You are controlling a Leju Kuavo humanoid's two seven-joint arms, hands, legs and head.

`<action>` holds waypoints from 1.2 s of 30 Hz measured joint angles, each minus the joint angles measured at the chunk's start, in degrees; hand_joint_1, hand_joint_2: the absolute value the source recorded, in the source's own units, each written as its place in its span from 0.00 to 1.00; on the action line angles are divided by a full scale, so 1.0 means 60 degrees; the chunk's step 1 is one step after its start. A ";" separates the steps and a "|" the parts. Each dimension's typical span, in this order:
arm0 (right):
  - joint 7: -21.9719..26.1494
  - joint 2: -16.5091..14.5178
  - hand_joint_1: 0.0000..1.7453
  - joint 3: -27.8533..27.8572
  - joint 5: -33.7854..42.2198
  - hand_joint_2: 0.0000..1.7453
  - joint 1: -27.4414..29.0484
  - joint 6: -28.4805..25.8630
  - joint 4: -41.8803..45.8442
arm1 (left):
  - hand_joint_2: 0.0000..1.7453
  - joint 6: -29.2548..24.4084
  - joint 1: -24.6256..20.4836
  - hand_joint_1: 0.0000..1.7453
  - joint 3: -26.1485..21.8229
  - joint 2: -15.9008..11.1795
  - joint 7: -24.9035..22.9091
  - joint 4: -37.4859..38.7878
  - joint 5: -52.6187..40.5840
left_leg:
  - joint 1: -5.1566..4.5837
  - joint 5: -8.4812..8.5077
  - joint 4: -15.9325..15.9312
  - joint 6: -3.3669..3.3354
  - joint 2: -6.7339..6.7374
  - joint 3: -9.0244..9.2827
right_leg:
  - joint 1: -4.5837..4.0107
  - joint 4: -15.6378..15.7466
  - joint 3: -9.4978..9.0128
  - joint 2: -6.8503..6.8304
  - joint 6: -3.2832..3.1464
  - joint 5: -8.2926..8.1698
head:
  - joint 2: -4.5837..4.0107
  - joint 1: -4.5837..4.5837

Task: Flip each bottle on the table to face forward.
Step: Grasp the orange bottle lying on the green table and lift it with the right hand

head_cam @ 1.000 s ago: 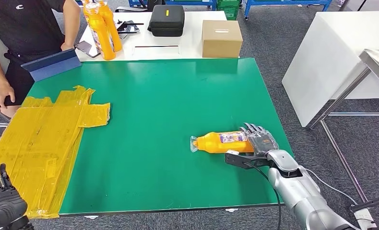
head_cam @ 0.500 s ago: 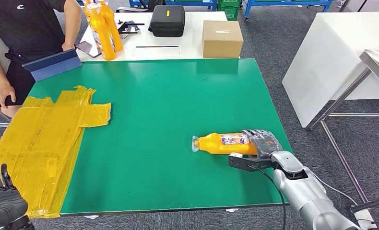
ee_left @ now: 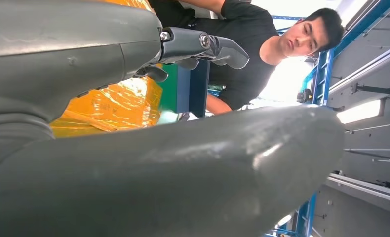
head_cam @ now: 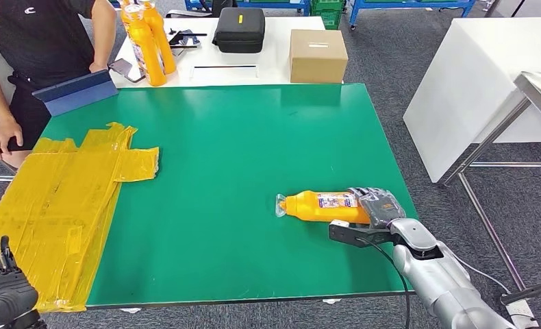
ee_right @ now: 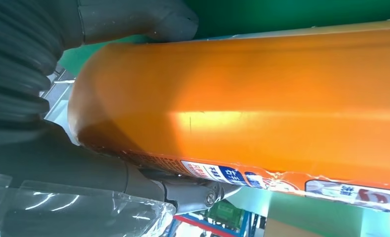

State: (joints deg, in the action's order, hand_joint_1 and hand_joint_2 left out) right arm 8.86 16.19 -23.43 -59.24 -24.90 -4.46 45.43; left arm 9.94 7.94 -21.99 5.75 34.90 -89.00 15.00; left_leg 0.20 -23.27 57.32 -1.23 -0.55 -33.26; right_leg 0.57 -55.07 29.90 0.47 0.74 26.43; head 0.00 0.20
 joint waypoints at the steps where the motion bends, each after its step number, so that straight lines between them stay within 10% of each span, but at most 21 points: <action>1: -0.0011 -0.0001 1.00 0.0001 0.0010 1.00 0.0032 -0.0064 0.0041 | 0.00 0.0002 0.0007 0.00 0.0001 0.0000 -0.0006 0.0000 -0.0003 | 0.0000 0.0000 0.0000 0.0000 0.0000 -0.0003 | 0.0000 0.0000 0.0000 0.0000 0.0001 -0.0001 | 0.0000 0.0001; 9: -0.0443 0.0196 1.00 0.0246 0.0303 1.00 0.0658 0.0257 0.2320 | 0.00 0.0257 -0.0025 0.00 0.0113 -0.0006 -0.0053 0.0128 -0.0081 | -0.0003 0.0051 0.0004 -0.0022 0.0006 -0.0138 | 0.0000 -0.0013 0.0028 0.0001 0.0004 -0.0049 | 0.0000 -0.0003; 13: -0.0350 0.0163 1.00 0.0475 0.0103 1.00 0.0820 0.0248 0.3531 | 1.00 0.0344 -0.0041 0.00 0.0280 0.0024 -0.0079 0.0181 -0.0175 | -0.0003 0.0063 0.0004 -0.0017 0.0018 -0.0207 | -0.0001 -0.0025 0.0094 0.0006 0.0000 -0.0059 | 0.0000 -0.0002; 36: 0.0328 -0.3757 1.00 -0.0068 0.1714 1.00 -0.2071 -0.0640 0.2159 | 1.00 -0.0033 -0.0804 0.00 0.2882 0.0462 -0.0592 0.0074 -0.0275 | 0.0002 0.0088 0.0004 -0.0018 0.0015 -0.0268 | -0.0001 -0.0034 0.0162 -0.0015 -0.0001 -0.0059 | 0.0000 0.0000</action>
State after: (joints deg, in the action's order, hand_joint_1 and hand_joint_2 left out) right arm 10.83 -6.35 -23.84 -48.96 -37.33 -8.31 58.39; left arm 9.75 3.11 -4.69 8.52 31.35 -88.56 13.35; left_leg 0.21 -22.74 57.34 -1.35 -0.46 -34.87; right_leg 0.56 -55.28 30.87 0.38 0.73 26.08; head 0.00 0.20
